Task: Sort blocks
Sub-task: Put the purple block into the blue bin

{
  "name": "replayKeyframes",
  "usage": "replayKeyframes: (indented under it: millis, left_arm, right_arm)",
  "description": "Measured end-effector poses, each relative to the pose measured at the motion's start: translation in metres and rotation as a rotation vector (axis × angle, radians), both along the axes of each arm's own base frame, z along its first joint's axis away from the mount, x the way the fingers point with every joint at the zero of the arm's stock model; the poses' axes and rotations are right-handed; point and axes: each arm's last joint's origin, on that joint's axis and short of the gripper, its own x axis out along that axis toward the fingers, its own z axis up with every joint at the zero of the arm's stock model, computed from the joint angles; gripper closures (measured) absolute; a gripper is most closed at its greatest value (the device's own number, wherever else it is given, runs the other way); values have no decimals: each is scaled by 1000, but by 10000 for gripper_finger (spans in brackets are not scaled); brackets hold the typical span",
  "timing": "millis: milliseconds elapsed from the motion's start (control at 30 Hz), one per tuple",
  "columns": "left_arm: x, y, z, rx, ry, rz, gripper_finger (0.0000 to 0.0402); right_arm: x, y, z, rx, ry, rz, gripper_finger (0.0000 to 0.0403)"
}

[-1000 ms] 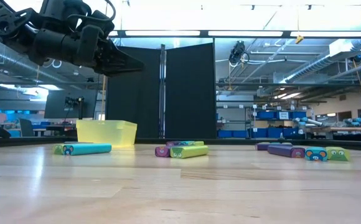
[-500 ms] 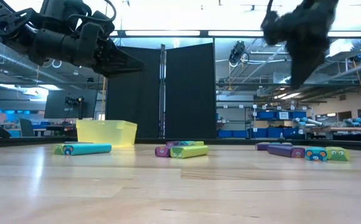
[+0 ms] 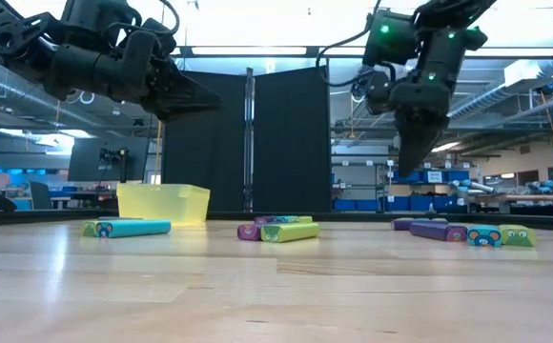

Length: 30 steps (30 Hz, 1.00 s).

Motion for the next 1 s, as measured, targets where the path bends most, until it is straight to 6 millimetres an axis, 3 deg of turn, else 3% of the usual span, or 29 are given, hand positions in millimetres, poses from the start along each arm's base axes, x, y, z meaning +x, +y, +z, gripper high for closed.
replayKeyframes:
  millis: [300,800,1000]
  left_arm:
    - [1,0,-1,20,6,-6,271]
    - [2,0,1,16,8,-21,272]
    - [2,0,1,10,7,-18,315]
  right_arm:
    - [2,-4,2,-24,-31,30,354]
    - [6,-10,4,-52,-81,45,282]
    - [9,-17,7,-75,-132,38,289]
